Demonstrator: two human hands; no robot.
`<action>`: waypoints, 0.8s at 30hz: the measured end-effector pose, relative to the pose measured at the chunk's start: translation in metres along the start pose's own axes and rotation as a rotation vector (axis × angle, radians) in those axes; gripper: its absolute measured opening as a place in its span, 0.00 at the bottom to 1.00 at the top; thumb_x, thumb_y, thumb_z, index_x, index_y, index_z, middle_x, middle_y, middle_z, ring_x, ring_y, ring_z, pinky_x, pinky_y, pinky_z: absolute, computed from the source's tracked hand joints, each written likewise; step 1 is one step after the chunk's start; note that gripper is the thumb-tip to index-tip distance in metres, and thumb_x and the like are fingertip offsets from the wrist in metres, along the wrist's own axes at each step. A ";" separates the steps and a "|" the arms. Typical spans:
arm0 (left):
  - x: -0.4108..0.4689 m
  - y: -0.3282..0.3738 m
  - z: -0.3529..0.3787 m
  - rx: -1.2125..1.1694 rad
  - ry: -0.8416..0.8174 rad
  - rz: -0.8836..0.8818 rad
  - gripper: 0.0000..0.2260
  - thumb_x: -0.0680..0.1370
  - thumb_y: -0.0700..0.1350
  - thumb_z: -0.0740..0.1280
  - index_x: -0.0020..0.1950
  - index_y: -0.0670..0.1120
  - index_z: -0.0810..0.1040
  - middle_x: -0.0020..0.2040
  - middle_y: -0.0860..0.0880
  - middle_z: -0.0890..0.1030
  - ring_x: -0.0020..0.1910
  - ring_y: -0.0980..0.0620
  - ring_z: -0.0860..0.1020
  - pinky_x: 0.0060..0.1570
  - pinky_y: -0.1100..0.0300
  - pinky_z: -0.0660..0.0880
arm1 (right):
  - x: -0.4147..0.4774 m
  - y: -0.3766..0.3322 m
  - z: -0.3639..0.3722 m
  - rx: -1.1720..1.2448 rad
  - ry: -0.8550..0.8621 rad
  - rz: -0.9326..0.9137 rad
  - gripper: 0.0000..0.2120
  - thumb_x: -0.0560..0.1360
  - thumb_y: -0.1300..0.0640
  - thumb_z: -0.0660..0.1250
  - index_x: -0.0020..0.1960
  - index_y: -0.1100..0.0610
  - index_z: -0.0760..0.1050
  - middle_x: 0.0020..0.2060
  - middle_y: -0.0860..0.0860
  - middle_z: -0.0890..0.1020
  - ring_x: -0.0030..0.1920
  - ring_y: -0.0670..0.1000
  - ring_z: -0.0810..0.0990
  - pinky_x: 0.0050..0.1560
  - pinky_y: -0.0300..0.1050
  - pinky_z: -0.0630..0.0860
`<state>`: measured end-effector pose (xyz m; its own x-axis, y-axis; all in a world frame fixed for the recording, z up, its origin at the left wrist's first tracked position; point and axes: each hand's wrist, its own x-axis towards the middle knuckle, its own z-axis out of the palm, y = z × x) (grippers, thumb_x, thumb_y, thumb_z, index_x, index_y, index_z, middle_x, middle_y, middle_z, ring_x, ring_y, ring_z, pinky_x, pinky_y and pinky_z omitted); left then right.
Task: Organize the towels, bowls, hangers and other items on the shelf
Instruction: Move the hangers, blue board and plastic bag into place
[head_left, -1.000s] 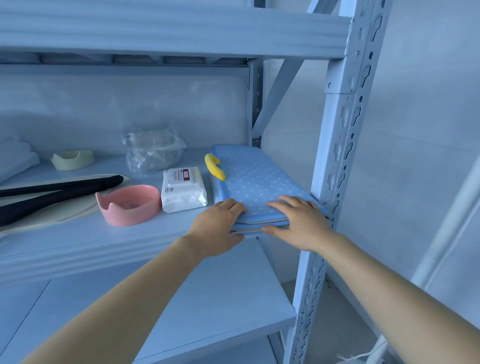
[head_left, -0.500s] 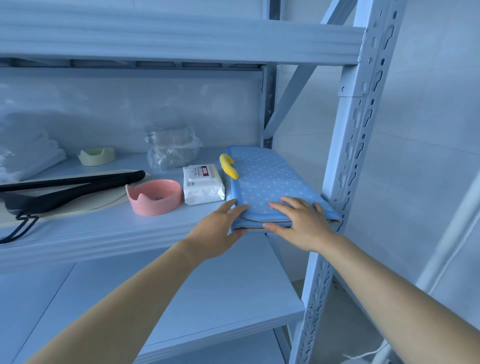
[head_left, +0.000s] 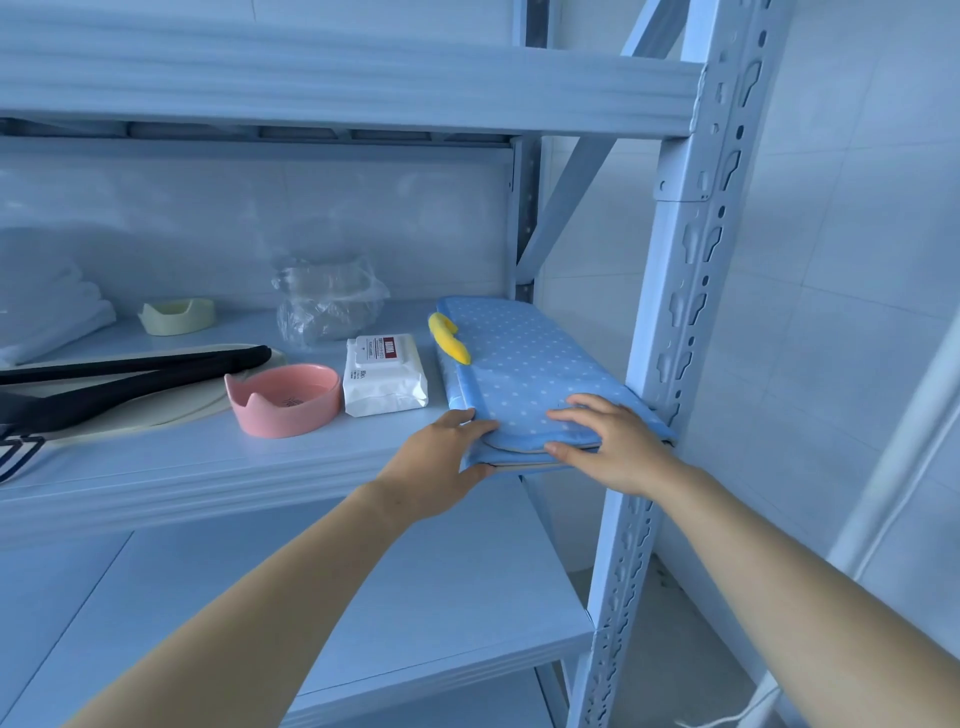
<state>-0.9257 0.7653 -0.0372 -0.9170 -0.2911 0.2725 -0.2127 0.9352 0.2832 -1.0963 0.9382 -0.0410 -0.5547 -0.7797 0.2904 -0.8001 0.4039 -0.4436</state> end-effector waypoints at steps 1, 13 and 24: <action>-0.001 0.001 0.001 -0.007 0.004 -0.006 0.24 0.77 0.53 0.64 0.72 0.56 0.63 0.74 0.52 0.60 0.65 0.50 0.70 0.63 0.62 0.63 | 0.001 0.002 -0.001 0.013 -0.002 -0.009 0.22 0.71 0.37 0.65 0.64 0.39 0.70 0.70 0.42 0.64 0.70 0.44 0.61 0.72 0.48 0.56; 0.006 -0.001 0.001 -0.049 0.007 -0.051 0.24 0.77 0.53 0.65 0.72 0.57 0.64 0.74 0.53 0.61 0.65 0.50 0.70 0.64 0.62 0.64 | 0.016 0.010 0.003 -0.006 0.040 -0.067 0.21 0.71 0.38 0.65 0.63 0.40 0.72 0.69 0.42 0.67 0.68 0.44 0.65 0.72 0.45 0.57; -0.004 -0.008 -0.003 -0.059 0.045 0.030 0.23 0.78 0.57 0.60 0.72 0.59 0.62 0.73 0.56 0.60 0.66 0.52 0.69 0.60 0.58 0.70 | 0.015 -0.006 0.000 -0.115 0.057 -0.049 0.22 0.73 0.37 0.60 0.64 0.43 0.71 0.68 0.43 0.68 0.70 0.45 0.63 0.71 0.47 0.57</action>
<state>-0.9195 0.7579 -0.0376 -0.9065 -0.2732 0.3219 -0.1640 0.9305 0.3276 -1.1001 0.9238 -0.0340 -0.5235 -0.7729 0.3585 -0.8458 0.4204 -0.3285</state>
